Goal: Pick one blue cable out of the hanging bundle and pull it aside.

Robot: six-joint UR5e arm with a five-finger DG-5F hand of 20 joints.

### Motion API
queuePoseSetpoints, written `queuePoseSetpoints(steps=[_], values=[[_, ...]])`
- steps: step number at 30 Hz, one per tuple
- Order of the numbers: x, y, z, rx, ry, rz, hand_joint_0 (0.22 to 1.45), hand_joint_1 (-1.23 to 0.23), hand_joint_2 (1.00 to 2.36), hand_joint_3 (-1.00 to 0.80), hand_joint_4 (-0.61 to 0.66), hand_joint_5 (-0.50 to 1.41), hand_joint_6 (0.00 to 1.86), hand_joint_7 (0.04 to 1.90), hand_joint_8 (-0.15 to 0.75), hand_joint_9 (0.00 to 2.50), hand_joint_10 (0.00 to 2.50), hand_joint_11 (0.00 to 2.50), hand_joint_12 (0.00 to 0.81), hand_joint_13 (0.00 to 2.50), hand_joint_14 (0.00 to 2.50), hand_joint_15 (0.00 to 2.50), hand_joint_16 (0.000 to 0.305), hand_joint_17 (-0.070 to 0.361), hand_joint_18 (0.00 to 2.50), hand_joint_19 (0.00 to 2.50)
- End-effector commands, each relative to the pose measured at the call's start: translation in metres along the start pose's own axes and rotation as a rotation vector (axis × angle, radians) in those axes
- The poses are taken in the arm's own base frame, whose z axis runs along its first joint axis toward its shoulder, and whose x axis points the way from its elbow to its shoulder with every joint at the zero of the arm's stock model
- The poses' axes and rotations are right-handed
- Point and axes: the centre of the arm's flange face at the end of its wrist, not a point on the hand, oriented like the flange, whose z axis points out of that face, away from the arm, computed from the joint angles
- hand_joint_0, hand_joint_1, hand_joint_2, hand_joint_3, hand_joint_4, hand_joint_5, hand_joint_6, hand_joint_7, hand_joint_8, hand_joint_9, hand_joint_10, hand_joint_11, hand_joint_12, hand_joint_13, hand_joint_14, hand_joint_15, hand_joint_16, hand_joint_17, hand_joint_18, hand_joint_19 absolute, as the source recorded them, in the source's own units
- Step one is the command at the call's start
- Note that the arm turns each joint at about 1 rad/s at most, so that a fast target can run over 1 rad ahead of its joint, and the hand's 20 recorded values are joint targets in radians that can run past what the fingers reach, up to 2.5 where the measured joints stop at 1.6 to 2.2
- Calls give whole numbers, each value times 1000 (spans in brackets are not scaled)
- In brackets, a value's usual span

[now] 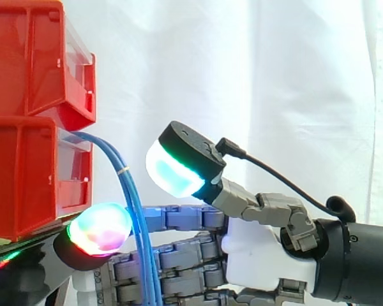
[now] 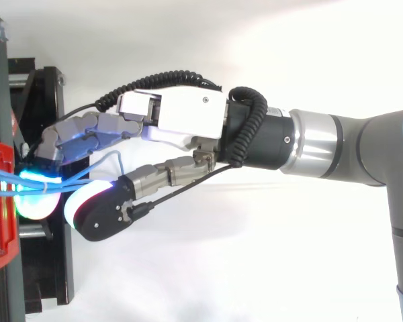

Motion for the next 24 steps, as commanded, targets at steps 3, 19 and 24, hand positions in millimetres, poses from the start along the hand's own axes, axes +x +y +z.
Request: queuePoseSetpoints(steps=[3,19,24], values=[[3,1,-2,12,11,-13,534,-545,1002,-476,268,-105,503,917,220,664,4,116,222,440,7,169,37,82,322,341],[-3,14,1,-6,4,-9,548,-558,1004,-456,251,-90,503,1004,220,674,4,127,217,450,7,175,36,81,326,350],[-11,26,1,-10,-4,-13,549,-558,1003,-458,250,-89,503,1018,219,678,5,134,217,455,7,174,36,81,327,350]])
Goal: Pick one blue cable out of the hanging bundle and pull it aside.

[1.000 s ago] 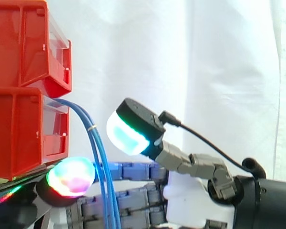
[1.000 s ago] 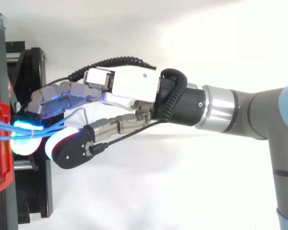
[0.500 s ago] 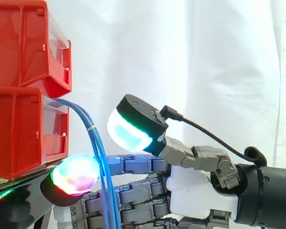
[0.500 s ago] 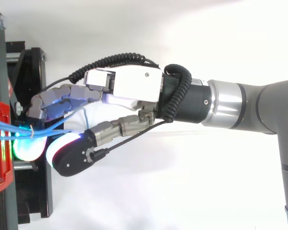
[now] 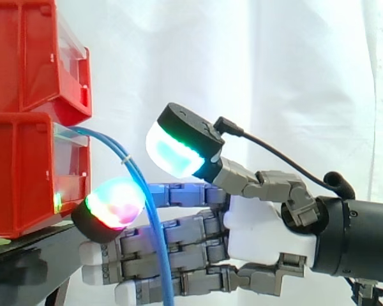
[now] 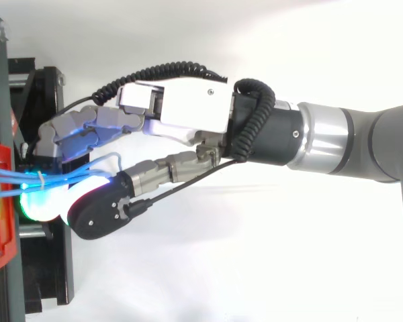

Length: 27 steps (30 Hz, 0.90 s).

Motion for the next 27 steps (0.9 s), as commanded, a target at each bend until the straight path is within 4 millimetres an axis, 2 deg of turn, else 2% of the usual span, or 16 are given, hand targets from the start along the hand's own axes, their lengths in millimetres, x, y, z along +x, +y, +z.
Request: queuePoseSetpoints(steps=[1,11,17,19,20,21,23,27], values=[[-6,5,0,1,-5,-4,548,-558,1003,-461,253,-89,503,1018,220,678,5,129,218,454,7,177,36,81,326,350],[-12,5,1,-1,-13,-14,559,-556,1006,-432,242,-79,503,1068,219,680,5,137,215,455,7,179,36,80,323,360],[-12,4,0,3,-13,-17,591,-574,1012,-368,172,-59,500,1291,218,685,5,134,211,457,8,182,35,78,322,356],[-12,4,0,5,-12,-15,590,-570,1014,-343,157,-77,587,1166,216,687,6,158,212,457,8,188,35,78,326,357],[-12,4,0,5,-12,-15,589,-570,1014,-332,161,-95,669,1022,217,687,6,170,213,458,8,195,35,78,327,363],[-13,4,0,7,-11,-16,587,-570,1015,-316,156,-101,687,1021,218,686,6,185,214,456,8,195,35,78,328,363],[-13,3,-1,10,-9,-17,581,-568,1017,-268,154,-130,808,863,222,683,8,236,219,450,9,207,35,79,328,362],[-14,4,-1,12,-2,-18,574,-583,1018,-206,137,-146,872,815,233,681,9,279,226,447,9,215,36,81,330,371]])
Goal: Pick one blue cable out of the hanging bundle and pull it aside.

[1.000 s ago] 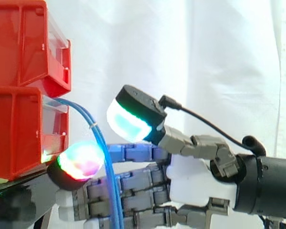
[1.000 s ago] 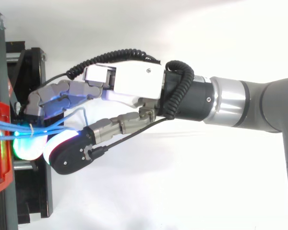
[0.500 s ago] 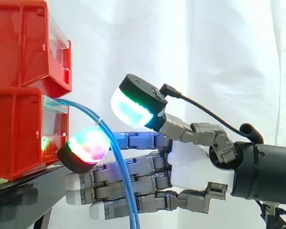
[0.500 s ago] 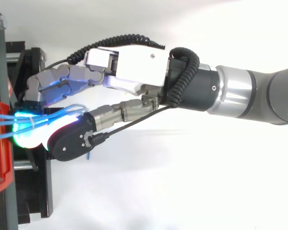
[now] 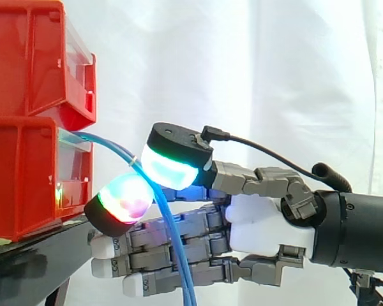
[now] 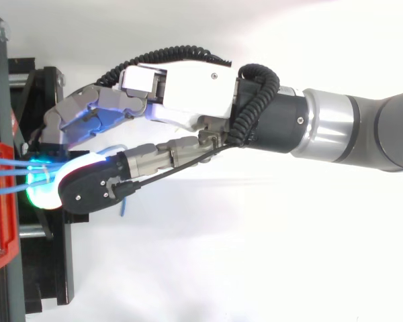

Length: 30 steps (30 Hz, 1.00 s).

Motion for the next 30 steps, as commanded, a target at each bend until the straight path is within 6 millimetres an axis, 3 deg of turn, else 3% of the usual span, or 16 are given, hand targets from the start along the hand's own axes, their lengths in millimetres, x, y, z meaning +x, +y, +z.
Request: queuePoseSetpoints(steps=[1,7,11,18,25,30], values=[[-2,1,0,-1,3,0,574,-603,1017,-199,144,-147,877,813,232,680,9,288,229,446,11,214,36,81,330,371],[-12,12,-1,7,1,-5,567,-636,1015,-274,165,-143,886,786,235,707,10,290,230,453,9,222,37,83,333,375],[-17,22,-4,31,14,-14,536,-589,1010,-390,162,-130,877,798,242,732,12,289,234,464,9,222,38,86,347,382],[-24,34,-10,77,28,-48,530,-521,1006,-427,154,-115,864,840,247,772,10,282,233,483,11,216,38,87,355,384],[-22,34,-10,79,30,-48,570,-604,1016,-213,117,-108,895,937,246,804,11,319,222,540,11,270,36,82,397,387],[-22,34,-10,74,29,-49,601,-726,1016,-149,11,-133,945,792,252,753,12,350,239,541,11,274,39,88,435,370]])
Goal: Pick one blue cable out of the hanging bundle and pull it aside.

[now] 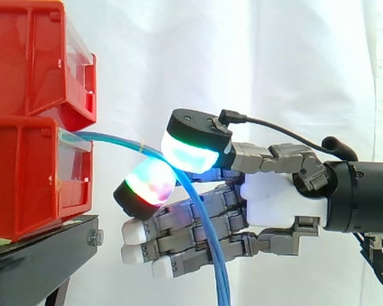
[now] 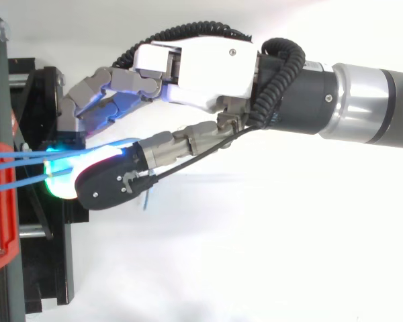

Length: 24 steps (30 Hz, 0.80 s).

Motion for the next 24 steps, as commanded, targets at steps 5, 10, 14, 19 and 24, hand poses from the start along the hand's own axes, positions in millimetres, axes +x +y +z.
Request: queuePoseSetpoints(steps=[5,10,14,19,24], values=[[0,0,0,-2,-3,0,657,-836,1016,-244,-16,-165,966,720,225,704,13,373,228,509,12,269,37,84,435,370],[0,0,0,-1,-1,1,518,-687,1000,-500,101,-140,902,732,240,771,11,352,240,527,11,272,40,90,456,398],[0,1,1,-5,-5,2,491,-455,1000,-500,101,-112,859,817,256,836,11,319,246,550,11,275,42,94,465,413],[-2,5,0,-5,-4,2,588,-468,1010,-388,49,-101,866,876,237,896,12,336,227,559,12,271,36,82,452,431],[-5,14,0,-18,-9,-2,585,-660,1012,-159,31,-117,932,836,267,881,12,366,250,651,13,321,43,97,554,420]])
